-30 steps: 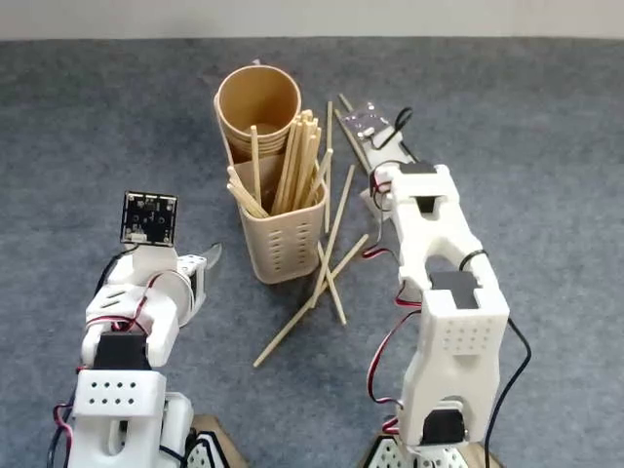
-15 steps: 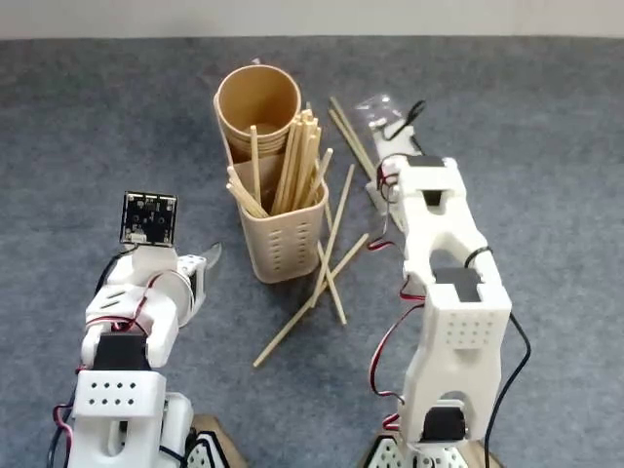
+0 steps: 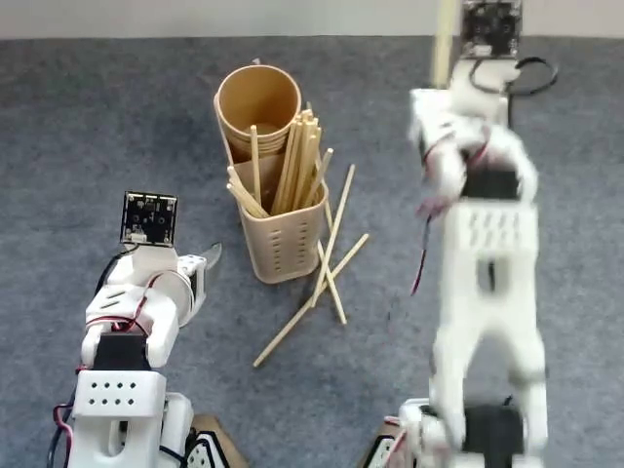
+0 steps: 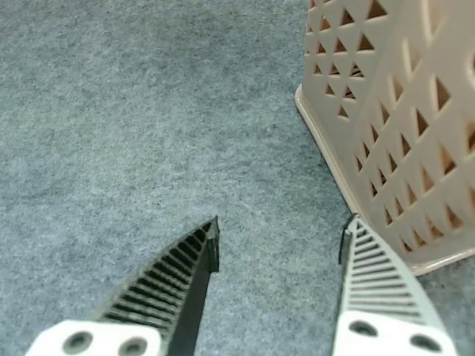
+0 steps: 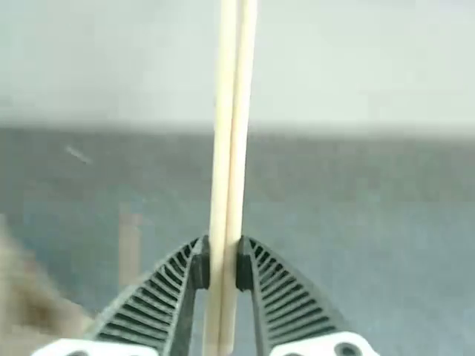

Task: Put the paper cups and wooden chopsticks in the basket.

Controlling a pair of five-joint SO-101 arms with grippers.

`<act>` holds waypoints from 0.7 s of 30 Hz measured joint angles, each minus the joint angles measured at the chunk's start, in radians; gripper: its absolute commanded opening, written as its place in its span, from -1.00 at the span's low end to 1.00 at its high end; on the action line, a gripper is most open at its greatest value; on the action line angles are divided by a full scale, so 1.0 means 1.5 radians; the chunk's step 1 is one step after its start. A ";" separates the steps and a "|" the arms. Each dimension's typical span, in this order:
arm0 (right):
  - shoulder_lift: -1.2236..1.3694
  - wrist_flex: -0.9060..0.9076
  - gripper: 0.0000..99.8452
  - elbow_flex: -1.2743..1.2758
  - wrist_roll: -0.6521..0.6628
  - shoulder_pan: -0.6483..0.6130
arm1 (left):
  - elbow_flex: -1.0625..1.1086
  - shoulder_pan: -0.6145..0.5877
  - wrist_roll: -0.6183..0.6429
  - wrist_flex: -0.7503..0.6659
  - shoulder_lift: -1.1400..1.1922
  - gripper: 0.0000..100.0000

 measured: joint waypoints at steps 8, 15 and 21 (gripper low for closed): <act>-0.326 -0.268 -0.99 0.305 -0.005 -0.207 | 0.000 0.000 0.000 0.000 0.000 -0.47; -0.320 -0.422 -0.98 0.498 -0.006 -0.278 | 0.000 0.000 0.000 0.000 0.000 -0.47; -0.286 -0.439 -0.58 0.529 -0.006 -0.283 | 0.000 0.000 0.000 0.000 0.000 -0.47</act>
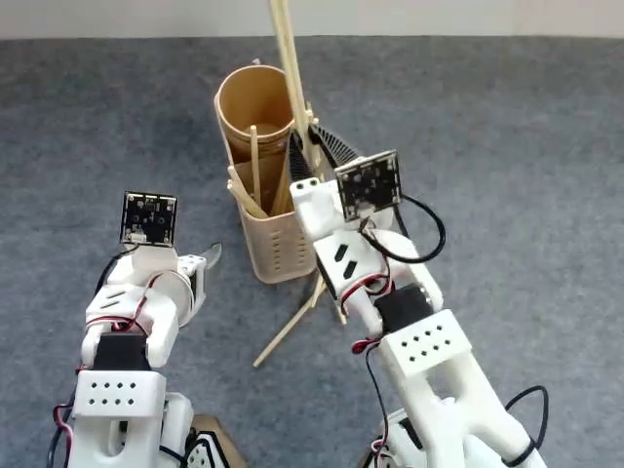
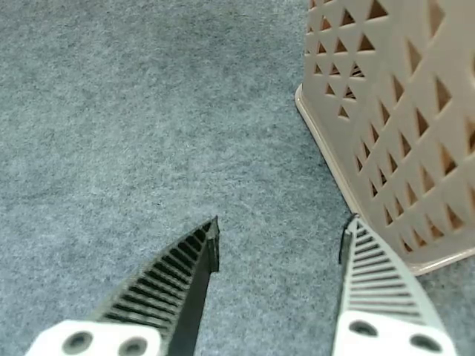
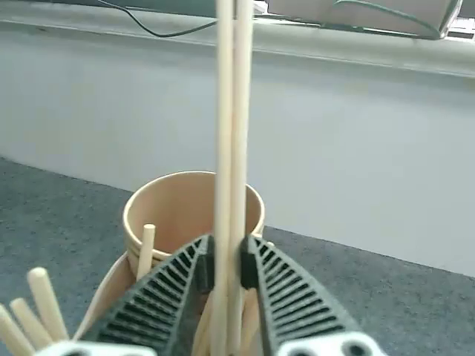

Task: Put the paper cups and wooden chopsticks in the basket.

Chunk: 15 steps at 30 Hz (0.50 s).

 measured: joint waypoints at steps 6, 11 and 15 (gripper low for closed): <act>0.001 0.000 -0.56 0.000 0.000 -0.004 | 0.000 0.000 0.000 0.000 0.000 -0.47; 0.002 0.000 -0.56 0.000 0.000 -0.004 | 0.000 0.000 0.000 0.000 0.000 -0.47; -0.001 0.018 -0.56 0.000 0.001 -0.004 | 0.000 0.000 0.000 0.000 0.000 -0.47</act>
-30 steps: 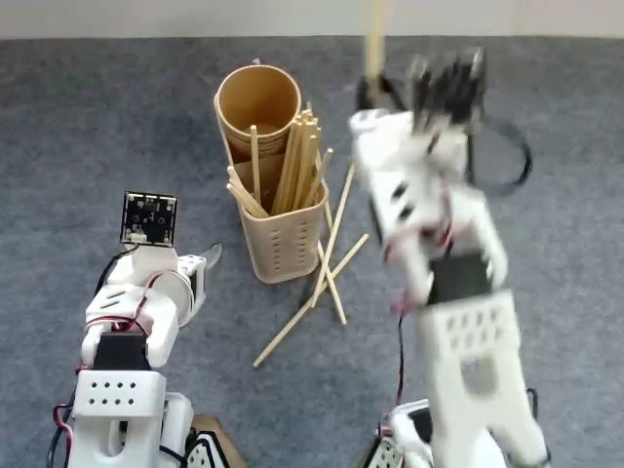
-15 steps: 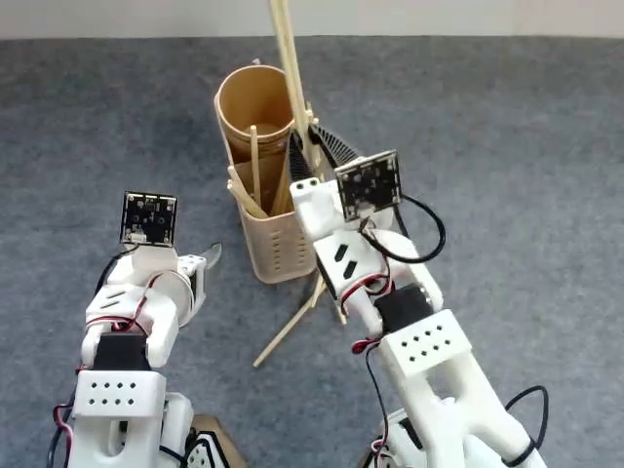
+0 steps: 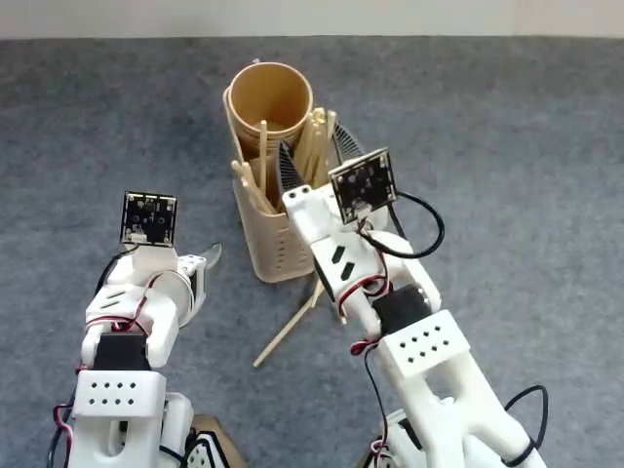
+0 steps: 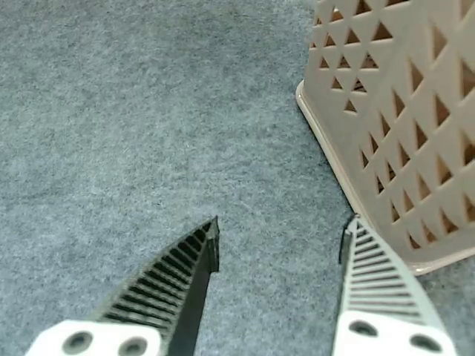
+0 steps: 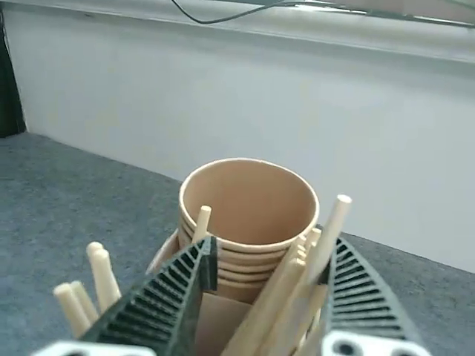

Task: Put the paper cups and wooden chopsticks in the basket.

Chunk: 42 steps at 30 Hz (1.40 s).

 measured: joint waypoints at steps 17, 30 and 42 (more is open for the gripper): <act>-0.175 0.630 -0.56 -0.326 -0.001 -0.026 | 0.000 0.000 0.000 0.000 0.000 -0.47; 0.000 0.659 -0.72 -0.039 -0.051 -0.024 | 0.000 0.000 0.000 0.000 0.000 -0.47; 0.048 0.411 -0.41 0.105 -0.270 -0.029 | 0.000 0.000 0.000 0.000 0.000 -0.47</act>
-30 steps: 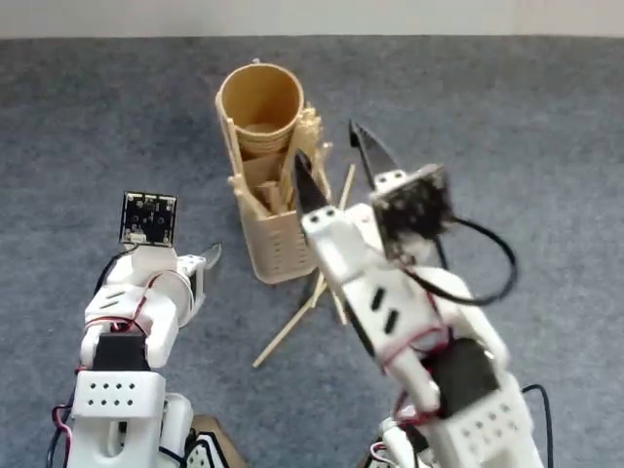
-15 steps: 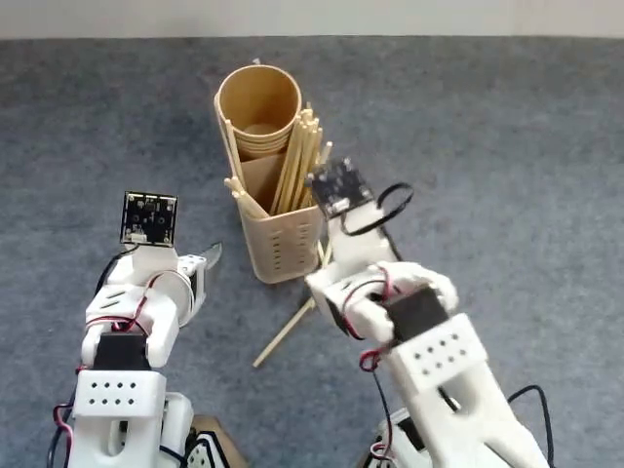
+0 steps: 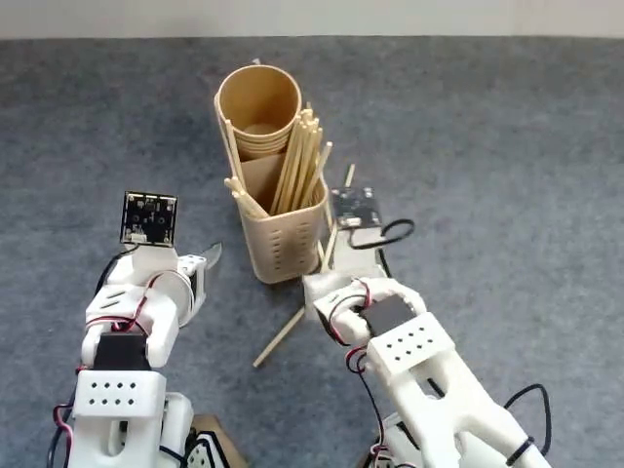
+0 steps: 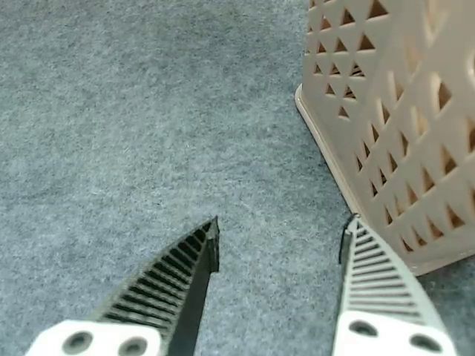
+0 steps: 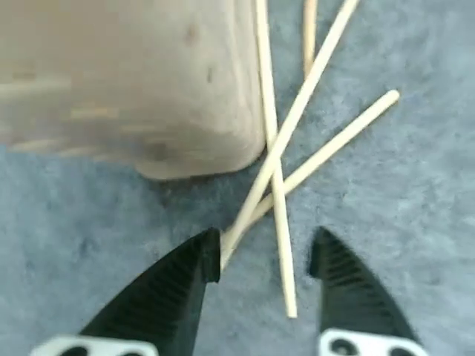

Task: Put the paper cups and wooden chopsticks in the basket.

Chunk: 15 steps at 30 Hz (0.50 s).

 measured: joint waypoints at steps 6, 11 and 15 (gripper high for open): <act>0.036 -0.062 -0.40 0.036 -0.029 0.000 | 0.000 0.000 0.000 0.000 0.000 -0.47; 0.099 -0.081 -0.40 0.039 -0.029 0.000 | 0.000 0.000 0.000 0.000 0.000 -0.47; 0.168 -0.085 -0.40 0.039 -0.029 0.000 | 0.000 0.000 0.000 0.000 0.000 -0.47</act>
